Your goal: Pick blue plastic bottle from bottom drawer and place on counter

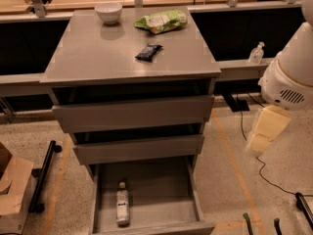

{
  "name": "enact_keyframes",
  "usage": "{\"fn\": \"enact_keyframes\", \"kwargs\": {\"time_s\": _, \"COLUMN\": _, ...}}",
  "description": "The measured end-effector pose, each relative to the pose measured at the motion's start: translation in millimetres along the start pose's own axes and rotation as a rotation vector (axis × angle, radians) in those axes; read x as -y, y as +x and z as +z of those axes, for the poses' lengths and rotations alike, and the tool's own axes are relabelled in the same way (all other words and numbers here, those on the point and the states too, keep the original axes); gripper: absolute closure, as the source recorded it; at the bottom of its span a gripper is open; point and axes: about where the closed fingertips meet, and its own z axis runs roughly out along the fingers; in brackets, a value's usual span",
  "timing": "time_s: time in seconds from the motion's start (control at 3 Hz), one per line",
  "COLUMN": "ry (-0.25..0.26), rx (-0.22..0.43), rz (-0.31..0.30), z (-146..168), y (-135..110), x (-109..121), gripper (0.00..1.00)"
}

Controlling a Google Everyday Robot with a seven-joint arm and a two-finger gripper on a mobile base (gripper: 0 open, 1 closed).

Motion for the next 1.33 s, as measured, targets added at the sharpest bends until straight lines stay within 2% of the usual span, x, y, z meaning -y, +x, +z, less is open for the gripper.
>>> {"fn": "enact_keyframes", "kwargs": {"time_s": 0.33, "ry": -0.028, "rx": 0.023, "rz": 0.062, "z": 16.6, "y": 0.9, "x": 1.1, "gripper": 0.0}}
{"fn": "enact_keyframes", "kwargs": {"time_s": 1.0, "ry": -0.113, "rx": 0.109, "rz": 0.268, "z": 110.0, "y": -21.5, "x": -6.8, "gripper": 0.0}}
{"fn": "enact_keyframes", "kwargs": {"time_s": 1.33, "ry": -0.149, "rx": 0.131, "rz": 0.361, "z": 157.3, "y": -39.1, "x": -17.7, "gripper": 0.0}}
